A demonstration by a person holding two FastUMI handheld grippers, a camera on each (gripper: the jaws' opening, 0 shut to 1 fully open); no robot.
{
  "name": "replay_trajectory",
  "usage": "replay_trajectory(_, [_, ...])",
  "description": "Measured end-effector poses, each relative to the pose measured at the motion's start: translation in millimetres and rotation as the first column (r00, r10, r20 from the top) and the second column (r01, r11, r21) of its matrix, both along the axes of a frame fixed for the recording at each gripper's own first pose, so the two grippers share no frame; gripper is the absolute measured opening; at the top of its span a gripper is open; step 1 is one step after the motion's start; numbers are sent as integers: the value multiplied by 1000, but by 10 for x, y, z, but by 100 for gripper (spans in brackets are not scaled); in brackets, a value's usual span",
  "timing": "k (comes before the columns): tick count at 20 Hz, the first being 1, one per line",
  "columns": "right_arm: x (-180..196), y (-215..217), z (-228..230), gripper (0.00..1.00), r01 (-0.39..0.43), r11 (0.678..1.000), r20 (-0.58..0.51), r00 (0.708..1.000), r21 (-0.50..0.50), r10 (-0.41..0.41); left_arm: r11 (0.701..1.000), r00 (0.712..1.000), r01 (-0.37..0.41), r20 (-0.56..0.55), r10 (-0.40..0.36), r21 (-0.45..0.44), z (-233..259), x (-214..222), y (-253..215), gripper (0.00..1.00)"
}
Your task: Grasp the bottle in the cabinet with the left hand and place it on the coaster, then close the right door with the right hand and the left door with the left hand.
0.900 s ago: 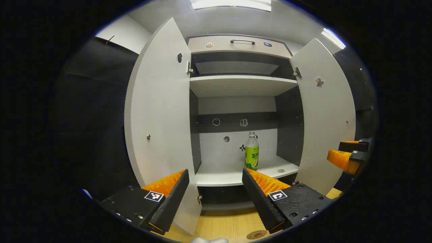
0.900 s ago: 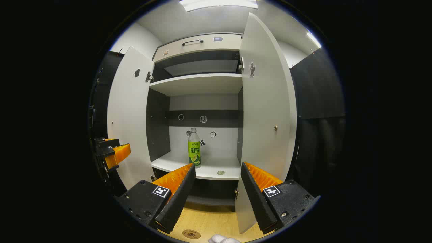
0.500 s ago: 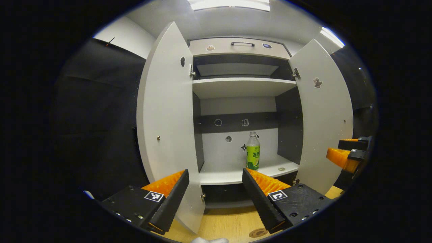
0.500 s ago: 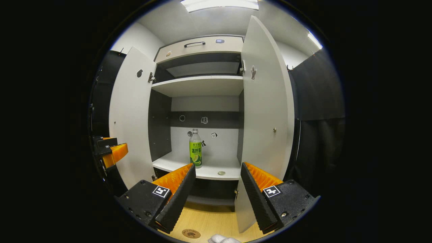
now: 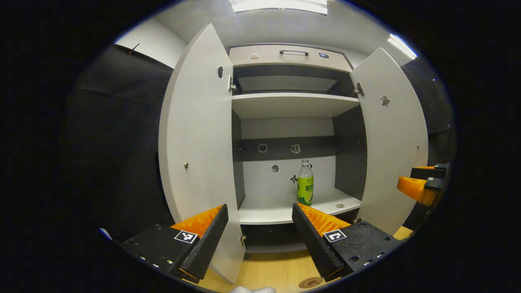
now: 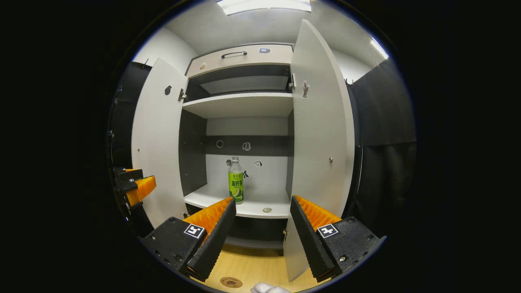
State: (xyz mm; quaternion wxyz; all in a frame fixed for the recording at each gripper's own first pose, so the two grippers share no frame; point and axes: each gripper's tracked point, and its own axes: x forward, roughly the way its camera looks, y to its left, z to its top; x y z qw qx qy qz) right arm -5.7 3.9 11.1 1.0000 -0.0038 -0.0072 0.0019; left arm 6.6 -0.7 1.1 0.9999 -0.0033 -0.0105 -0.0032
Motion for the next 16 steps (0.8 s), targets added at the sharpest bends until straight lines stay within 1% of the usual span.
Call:
replay_trajectory(3, [56,12,47,83,-1,1000,-1,1000,-19,1,999,999,34,31,-34,-1,79,328,-121,96])
replay_trajectory(7, [109,88,199,83,-10,1000,10,1000,-25,10,997,993,81,82,-81,4,210,965,-353,96])
replay_trajectory(10, [116,106,280,83,1,998,19,1000,-57,0,992,986,121,117,-116,-41,285,1528,-606,96])
replay_trajectory(13, [134,90,267,83,25,997,-1,1000,-79,-25,986,986,146,97,-138,-79,226,2067,-888,96])
replay_trajectory(16, [131,68,243,83,46,995,-30,998,-87,-49,983,984,161,92,-154,-84,90,2542,-1201,96])
